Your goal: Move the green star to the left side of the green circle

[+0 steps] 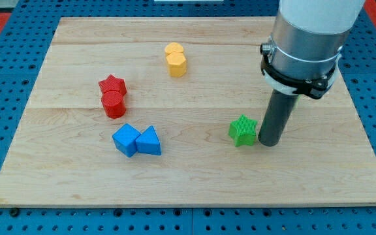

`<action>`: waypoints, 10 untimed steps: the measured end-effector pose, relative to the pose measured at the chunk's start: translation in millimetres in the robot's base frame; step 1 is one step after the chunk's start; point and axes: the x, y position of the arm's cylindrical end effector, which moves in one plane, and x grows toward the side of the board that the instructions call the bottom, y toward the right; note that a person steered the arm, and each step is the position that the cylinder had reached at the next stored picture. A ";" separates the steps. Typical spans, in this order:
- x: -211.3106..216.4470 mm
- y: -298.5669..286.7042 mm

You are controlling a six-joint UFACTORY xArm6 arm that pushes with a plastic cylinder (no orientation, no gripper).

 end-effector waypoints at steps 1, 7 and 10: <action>1.4 -50.1; -66.7 -53.6; -108.6 -80.4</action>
